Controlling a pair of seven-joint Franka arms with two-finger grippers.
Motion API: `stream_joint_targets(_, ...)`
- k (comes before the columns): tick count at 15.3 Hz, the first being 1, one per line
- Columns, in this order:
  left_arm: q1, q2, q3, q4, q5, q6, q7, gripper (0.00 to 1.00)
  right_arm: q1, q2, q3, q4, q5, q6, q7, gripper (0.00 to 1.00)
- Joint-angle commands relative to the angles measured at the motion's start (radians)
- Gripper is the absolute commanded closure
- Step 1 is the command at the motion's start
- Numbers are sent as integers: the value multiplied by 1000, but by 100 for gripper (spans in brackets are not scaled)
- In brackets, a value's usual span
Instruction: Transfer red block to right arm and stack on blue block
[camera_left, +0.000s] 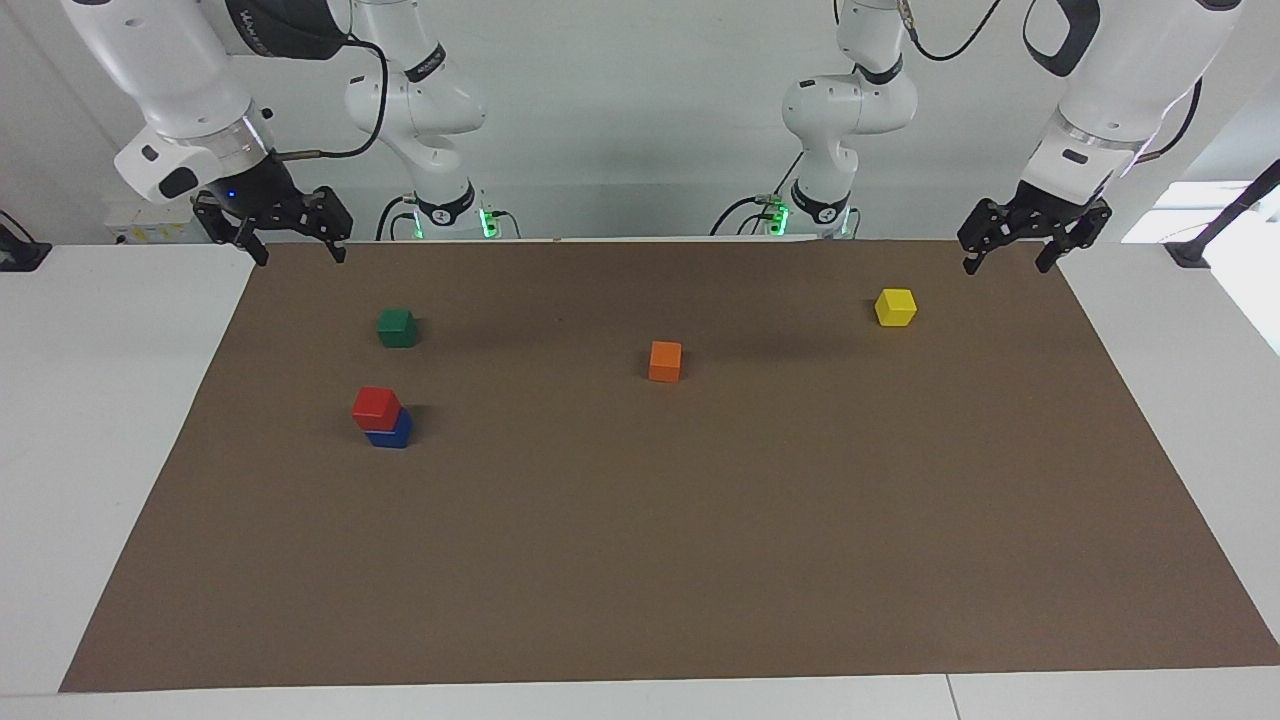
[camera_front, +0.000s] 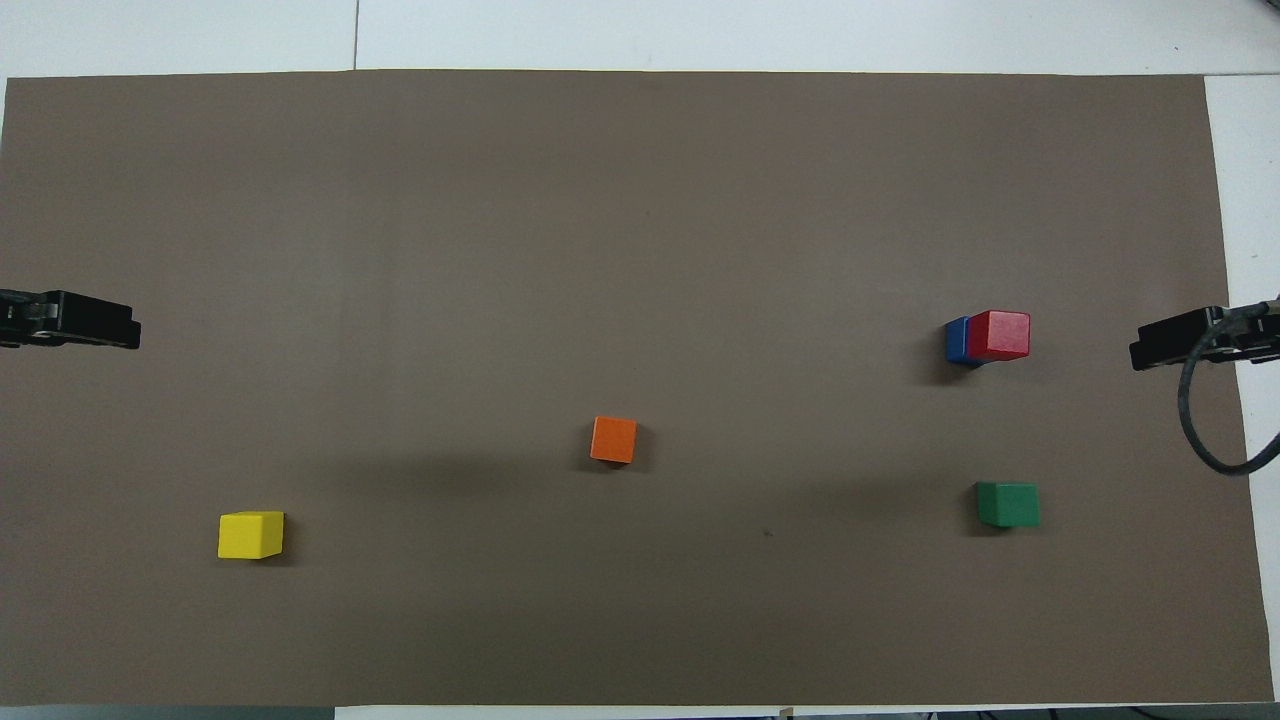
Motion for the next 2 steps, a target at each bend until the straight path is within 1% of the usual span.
stream_joint_targets(1,4,-17,0,-11,-8,-1,8,0,-18,6,9,20,10,-21,-30,0)
stream_joint_targets(2,4,-17,0,-11,-8,-1,7,0,-18,6,9,20,9,-21,-29,0)
